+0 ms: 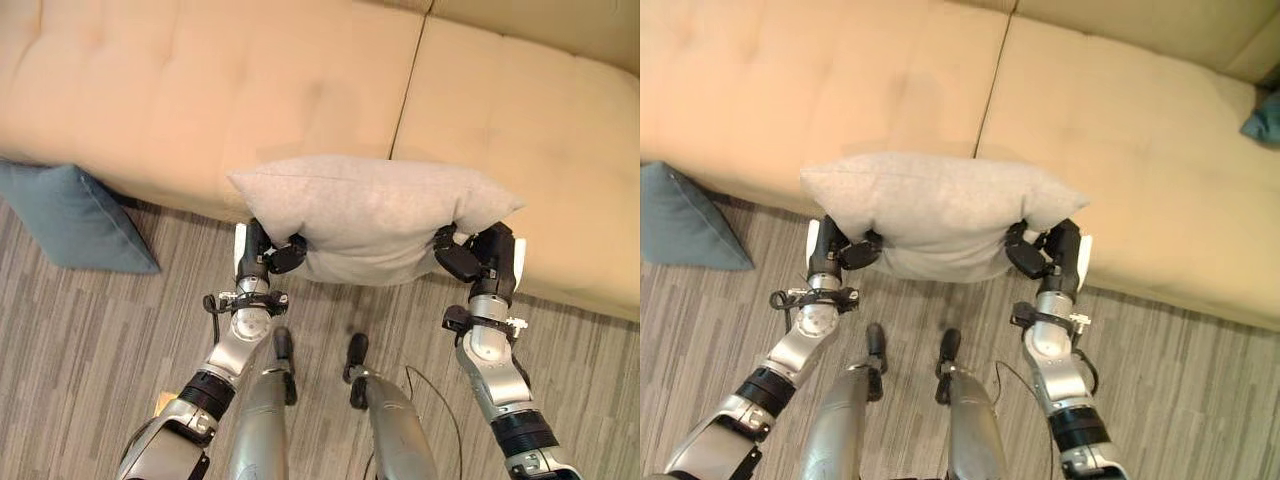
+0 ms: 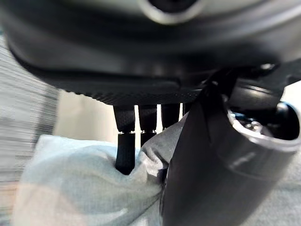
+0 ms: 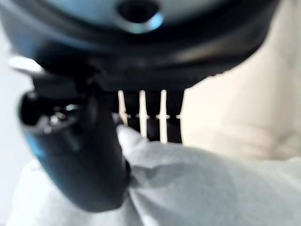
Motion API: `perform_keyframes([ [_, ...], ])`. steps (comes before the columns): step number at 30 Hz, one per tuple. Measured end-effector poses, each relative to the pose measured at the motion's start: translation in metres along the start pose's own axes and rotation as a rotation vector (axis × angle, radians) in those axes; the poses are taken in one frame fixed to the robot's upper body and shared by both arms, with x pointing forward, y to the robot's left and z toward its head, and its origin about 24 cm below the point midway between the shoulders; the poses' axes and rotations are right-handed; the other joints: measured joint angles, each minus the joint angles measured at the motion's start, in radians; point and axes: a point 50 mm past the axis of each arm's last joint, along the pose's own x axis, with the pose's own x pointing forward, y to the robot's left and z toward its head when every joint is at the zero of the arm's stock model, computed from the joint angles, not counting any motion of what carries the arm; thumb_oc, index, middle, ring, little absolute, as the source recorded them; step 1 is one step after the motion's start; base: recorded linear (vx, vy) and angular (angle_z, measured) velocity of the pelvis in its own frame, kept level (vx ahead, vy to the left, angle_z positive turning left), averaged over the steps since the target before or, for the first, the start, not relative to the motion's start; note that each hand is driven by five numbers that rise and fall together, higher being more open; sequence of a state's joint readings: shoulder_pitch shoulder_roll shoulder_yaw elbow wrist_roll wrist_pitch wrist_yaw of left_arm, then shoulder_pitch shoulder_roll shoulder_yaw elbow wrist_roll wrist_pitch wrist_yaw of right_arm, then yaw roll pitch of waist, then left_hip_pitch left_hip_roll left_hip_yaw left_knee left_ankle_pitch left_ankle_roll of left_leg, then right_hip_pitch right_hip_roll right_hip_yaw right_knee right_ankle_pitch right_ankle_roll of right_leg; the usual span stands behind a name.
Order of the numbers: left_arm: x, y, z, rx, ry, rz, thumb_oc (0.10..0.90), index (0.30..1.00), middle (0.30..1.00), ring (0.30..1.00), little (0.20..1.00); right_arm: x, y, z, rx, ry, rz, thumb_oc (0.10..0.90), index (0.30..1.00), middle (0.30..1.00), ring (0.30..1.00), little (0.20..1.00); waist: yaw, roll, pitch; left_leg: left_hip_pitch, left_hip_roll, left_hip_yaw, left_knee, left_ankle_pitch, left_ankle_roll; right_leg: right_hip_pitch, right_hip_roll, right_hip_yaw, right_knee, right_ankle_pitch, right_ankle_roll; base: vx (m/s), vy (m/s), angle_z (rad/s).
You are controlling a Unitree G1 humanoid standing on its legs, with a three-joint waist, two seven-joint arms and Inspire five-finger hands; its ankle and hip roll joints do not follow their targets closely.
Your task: Pick up all the scattered cushions and arrange them neatly on the sofa.
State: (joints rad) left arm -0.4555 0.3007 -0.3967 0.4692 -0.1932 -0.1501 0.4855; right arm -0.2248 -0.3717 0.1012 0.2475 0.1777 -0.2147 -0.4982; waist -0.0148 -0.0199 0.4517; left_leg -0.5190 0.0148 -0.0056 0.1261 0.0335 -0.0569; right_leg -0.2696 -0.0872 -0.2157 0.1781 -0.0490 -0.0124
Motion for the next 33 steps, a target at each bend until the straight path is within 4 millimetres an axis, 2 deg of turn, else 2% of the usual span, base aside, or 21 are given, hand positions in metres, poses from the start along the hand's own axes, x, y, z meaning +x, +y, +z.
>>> perform_keyframes([
  [1,-0.008,0.002,-0.010,-0.002,0.030,-0.003,0.400,0.300,0.300,0.300,0.300,-0.007,0.000,-0.005,-0.005,0.020,0.026,0.400,0.300,0.300,0.300,0.300,0.000,0.014,-0.013,0.022,0.007,-0.016,-0.020,0.015,0.034,0.028,0.005,0.026,0.007,-0.030,0.027,0.57,0.493,-1.17],
  [2,-0.023,0.000,-0.025,0.000,0.082,-0.023,0.400,0.300,0.300,0.300,0.300,-0.020,-0.006,-0.014,-0.029,0.050,0.043,0.400,0.300,0.300,0.300,0.300,-0.005,0.044,-0.056,0.063,0.019,-0.022,-0.024,0.019,0.059,0.034,0.004,0.068,0.051,-0.071,0.054,0.34,0.370,-1.29],
  [3,-0.031,-0.003,-0.034,0.001,0.113,-0.039,0.400,0.300,0.300,0.300,0.300,-0.028,-0.009,-0.020,-0.040,0.074,0.050,0.400,0.300,0.300,0.300,0.300,-0.010,0.045,-0.086,0.086,0.009,0.024,-0.032,0.102,0.077,0.013,-0.033,0.075,0.118,-0.096,0.072,0.29,0.290,-1.15],
  [4,-0.037,0.000,-0.041,0.024,0.134,-0.055,0.400,0.300,0.300,0.300,0.300,-0.038,-0.011,-0.027,-0.045,0.107,0.056,0.400,0.300,0.300,0.300,0.300,-0.031,0.030,-0.116,0.099,-0.022,0.079,-0.017,0.111,0.099,0.007,-0.090,0.079,0.179,-0.127,0.106,0.28,0.256,-0.76],
  [5,-0.039,0.001,-0.044,0.033,0.140,-0.066,0.400,0.300,0.300,0.300,0.300,-0.042,-0.011,-0.030,-0.044,0.127,0.056,0.400,0.300,0.300,0.300,0.300,-0.047,0.022,-0.122,0.123,-0.044,0.107,-0.015,0.104,0.126,0.008,-0.125,0.081,0.206,-0.126,0.119,0.19,0.161,-0.46],
  [7,-0.041,0.001,-0.045,0.043,0.145,-0.080,0.400,0.300,0.300,0.300,0.300,-0.045,-0.010,-0.035,-0.040,0.155,0.055,0.400,0.300,0.300,0.300,0.300,-0.059,0.023,-0.123,0.171,-0.054,0.139,-0.041,0.104,0.154,0.003,-0.151,0.070,0.264,-0.119,0.117,0.14,0.096,-0.45],
  [12,-0.041,0.011,-0.052,0.105,0.163,-0.091,0.400,0.300,0.300,0.300,0.300,-0.054,-0.001,-0.039,0.004,0.190,0.057,0.400,0.300,0.300,0.300,0.300,-0.077,0.026,-0.125,0.301,-0.043,0.162,-0.121,0.066,0.183,0.039,-0.185,-0.001,0.228,-0.098,0.126,0.28,0.044,-0.40],
  [15,-0.044,0.013,-0.056,0.126,0.180,-0.106,0.400,0.300,0.300,0.300,0.300,-0.061,-0.002,-0.044,-0.005,0.213,0.065,0.400,0.300,0.300,0.300,0.300,-0.084,0.028,-0.124,0.408,-0.040,0.188,-0.174,0.048,0.162,0.029,-0.176,-0.031,0.113,-0.085,0.137,0.28,-0.100,-0.27],
  [18,-0.047,0.013,-0.057,0.130,0.176,-0.108,0.400,0.300,0.300,0.300,0.300,-0.065,-0.004,-0.047,-0.014,0.226,0.062,0.400,0.300,0.300,0.300,0.300,-0.109,0.029,-0.133,0.472,-0.042,0.200,-0.183,0.004,0.122,-0.023,-0.177,-0.045,-0.044,0.046,0.166,0.30,-0.180,-0.09],
  [20,-0.055,0.011,-0.061,0.129,0.188,-0.117,0.400,0.300,0.300,0.300,0.300,-0.073,-0.010,-0.052,-0.061,0.241,0.053,0.400,0.300,0.300,0.300,0.300,-0.131,0.028,-0.173,0.485,-0.042,0.172,-0.182,-0.012,0.106,-0.053,-0.182,-0.021,-0.126,0.152,0.144,0.30,-0.231,0.32],
  [21,-0.057,0.010,-0.062,0.130,0.191,-0.120,0.400,0.300,0.300,0.300,0.300,-0.075,-0.011,-0.054,-0.072,0.246,0.053,0.400,0.300,0.300,0.300,0.300,-0.136,0.025,-0.179,0.490,-0.043,0.164,-0.182,-0.018,0.094,-0.054,-0.181,-0.016,-0.134,0.169,0.140,0.33,-0.253,0.47],
  [22,-0.061,0.010,-0.065,0.133,0.199,-0.126,0.400,0.300,0.300,0.300,0.300,-0.079,-0.013,-0.058,-0.086,0.262,0.053,0.400,0.300,0.300,0.300,0.300,-0.138,0.012,-0.189,0.510,-0.043,0.153,-0.182,-0.029,0.071,-0.030,-0.183,0.004,-0.155,0.201,0.123,0.33,-0.260,0.45],
  [23,-0.065,0.009,-0.068,0.131,0.212,-0.133,0.400,0.300,0.300,0.300,0.300,-0.083,-0.015,-0.061,-0.105,0.278,0.058,0.400,0.300,0.300,0.300,0.300,-0.134,0.003,-0.196,0.539,-0.040,0.132,-0.179,-0.047,0.043,0.006,-0.172,0.026,-0.170,0.272,0.120,0.35,-0.288,0.28],
  [24,-0.070,0.004,-0.070,0.108,0.231,-0.131,0.400,0.300,0.300,0.300,0.300,-0.079,-0.018,-0.063,-0.144,0.270,0.071,0.400,0.300,0.300,0.300,0.300,-0.131,0.053,-0.207,0.533,0.012,0.131,-0.167,-0.056,0.023,0.013,-0.125,0.020,-0.170,0.255,0.107,0.44,-0.438,0.11],
  [25,-0.071,0.001,-0.071,0.094,0.235,-0.133,0.400,0.300,0.300,0.300,0.300,-0.075,-0.022,-0.062,-0.173,0.260,0.077,0.400,0.300,0.300,0.300,0.300,-0.127,0.085,-0.211,0.537,0.050,0.129,-0.156,-0.056,0.010,0.029,-0.088,0.010,-0.166,0.233,0.084,0.31,-0.336,-0.01],
  [27,-0.071,-0.002,-0.070,0.076,0.236,-0.147,0.400,0.300,0.300,0.300,0.300,-0.073,-0.027,-0.061,-0.198,0.256,0.080,0.400,0.300,0.300,0.300,0.300,-0.132,0.099,-0.208,0.508,0.081,0.109,-0.065,-0.057,-0.003,0.064,-0.062,-0.007,-0.160,0.196,0.065,0.18,-0.346,0.27],
  [28,-0.074,-0.005,-0.071,0.065,0.246,-0.159,0.400,0.300,0.300,0.300,0.300,-0.074,-0.032,-0.063,-0.217,0.262,0.079,0.400,0.300,0.300,0.300,0.300,-0.133,0.090,-0.205,0.489,0.106,0.094,0.051,-0.069,-0.006,0.104,-0.055,-0.018,-0.151,0.186,0.051,0.11,-0.459,0.43],
  [29,-0.075,-0.006,-0.072,0.053,0.253,-0.169,0.400,0.300,0.300,0.300,0.300,-0.073,-0.034,-0.061,-0.221,0.256,0.073,0.400,0.300,0.300,0.300,0.300,-0.133,0.082,-0.205,0.441,0.125,0.096,0.188,-0.049,-0.006,0.140,-0.033,-0.026,-0.141,0.145,0.035,0.10,-0.439,0.39],
  [30,-0.073,-0.005,-0.069,0.044,0.243,-0.169,0.400,0.300,0.300,0.300,0.300,-0.072,-0.032,-0.060,-0.211,0.246,0.071,0.400,0.300,0.300,0.300,0.300,-0.136,0.058,-0.214,0.352,0.135,0.062,0.363,-0.051,-0.006,0.136,-0.038,-0.027,-0.110,0.092,0.018,0.18,-0.435,0.15],
  [31,-0.072,-0.004,-0.067,0.031,0.237,-0.156,0.400,0.300,0.300,0.300,0.300,-0.066,-0.031,-0.055,-0.209,0.219,0.076,0.400,0.300,0.300,0.300,0.300,-0.112,0.057,-0.214,0.275,0.149,0.035,0.488,-0.016,-0.002,0.137,-0.007,-0.026,-0.104,0.073,-0.003,0.17,-0.284,-0.12],
  [33,-0.069,-0.002,-0.064,0.027,0.225,-0.141,0.400,0.300,0.300,0.300,0.300,-0.065,-0.026,-0.050,-0.187,0.200,0.074,0.400,0.300,0.300,0.300,0.300,-0.096,0.032,-0.207,0.210,0.165,0.026,0.621,-0.041,0.015,0.155,0.011,-0.026,-0.112,0.062,-0.025,0.26,-0.095,-0.17],
])
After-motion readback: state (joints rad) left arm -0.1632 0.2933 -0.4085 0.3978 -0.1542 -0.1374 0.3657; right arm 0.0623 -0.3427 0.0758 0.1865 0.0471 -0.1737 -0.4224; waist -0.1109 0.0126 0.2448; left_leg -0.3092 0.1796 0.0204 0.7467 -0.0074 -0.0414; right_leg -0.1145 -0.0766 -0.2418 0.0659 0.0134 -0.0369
